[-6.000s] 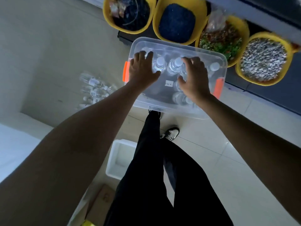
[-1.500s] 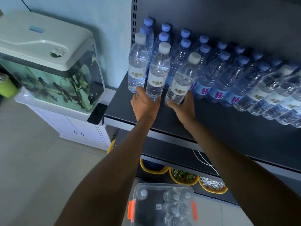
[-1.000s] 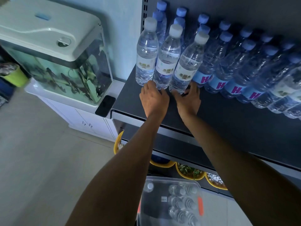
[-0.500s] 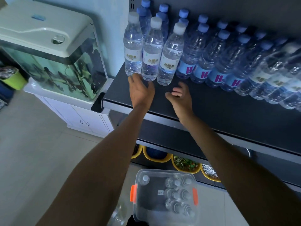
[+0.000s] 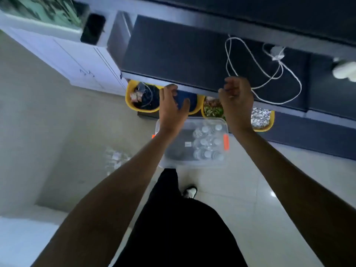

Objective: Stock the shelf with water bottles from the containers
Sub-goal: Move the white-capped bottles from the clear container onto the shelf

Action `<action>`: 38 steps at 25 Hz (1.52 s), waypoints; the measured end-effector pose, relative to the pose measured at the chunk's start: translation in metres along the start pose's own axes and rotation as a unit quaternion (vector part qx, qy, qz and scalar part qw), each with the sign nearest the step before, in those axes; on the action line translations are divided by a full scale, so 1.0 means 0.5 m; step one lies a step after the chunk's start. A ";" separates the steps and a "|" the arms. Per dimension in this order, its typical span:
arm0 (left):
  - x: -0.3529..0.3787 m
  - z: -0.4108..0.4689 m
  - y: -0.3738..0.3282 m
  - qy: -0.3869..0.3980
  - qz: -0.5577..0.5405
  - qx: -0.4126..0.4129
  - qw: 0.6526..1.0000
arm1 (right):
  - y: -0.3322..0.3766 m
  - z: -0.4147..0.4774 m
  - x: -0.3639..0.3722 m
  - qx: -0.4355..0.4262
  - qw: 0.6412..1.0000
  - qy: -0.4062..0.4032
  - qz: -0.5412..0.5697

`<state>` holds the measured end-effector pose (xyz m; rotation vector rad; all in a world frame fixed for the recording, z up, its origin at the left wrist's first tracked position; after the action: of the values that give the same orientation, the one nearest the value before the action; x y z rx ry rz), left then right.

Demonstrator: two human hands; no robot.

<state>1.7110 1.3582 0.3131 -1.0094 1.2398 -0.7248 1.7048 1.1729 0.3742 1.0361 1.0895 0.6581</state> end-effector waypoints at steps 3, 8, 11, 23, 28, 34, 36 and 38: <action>0.083 -0.137 0.150 0.110 0.075 -0.063 0.989 | -0.201 -0.113 -0.039 0.090 0.991 0.016 -0.094; 0.234 -0.256 0.329 0.256 0.206 -0.117 0.937 | -0.482 -0.236 -0.016 0.196 0.949 0.122 -0.214; 0.329 -0.232 0.389 0.290 0.249 -0.098 0.919 | -0.593 -0.214 0.028 0.213 0.921 0.173 -0.276; 0.423 -0.168 0.455 0.290 0.361 0.134 0.876 | -0.708 -0.143 0.078 0.114 0.899 0.194 -0.375; 0.340 -0.153 0.328 0.258 0.309 0.129 0.906 | -0.556 -0.160 0.028 0.105 0.926 0.156 -0.329; 0.182 -0.112 0.046 0.184 0.224 0.184 0.939 | -0.221 -0.098 -0.065 0.004 0.961 0.085 -0.263; 0.109 -0.085 -0.078 0.153 0.207 0.206 0.944 | -0.078 -0.066 -0.104 -0.022 0.965 0.079 -0.250; 0.046 -0.041 -0.207 0.131 0.171 0.214 0.953 | 0.053 -0.014 -0.143 -0.037 0.971 0.058 -0.229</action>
<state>1.7037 1.2914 0.3977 -0.3359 1.3639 -0.8224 1.6742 1.1254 0.4258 0.6519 1.3415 0.3835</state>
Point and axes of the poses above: each hand's wrist, its own z-axis towards the middle knuckle, its own x-axis out of the palm, y = z × x, the point moved 2 cm from there along z, towards the middle knuckle
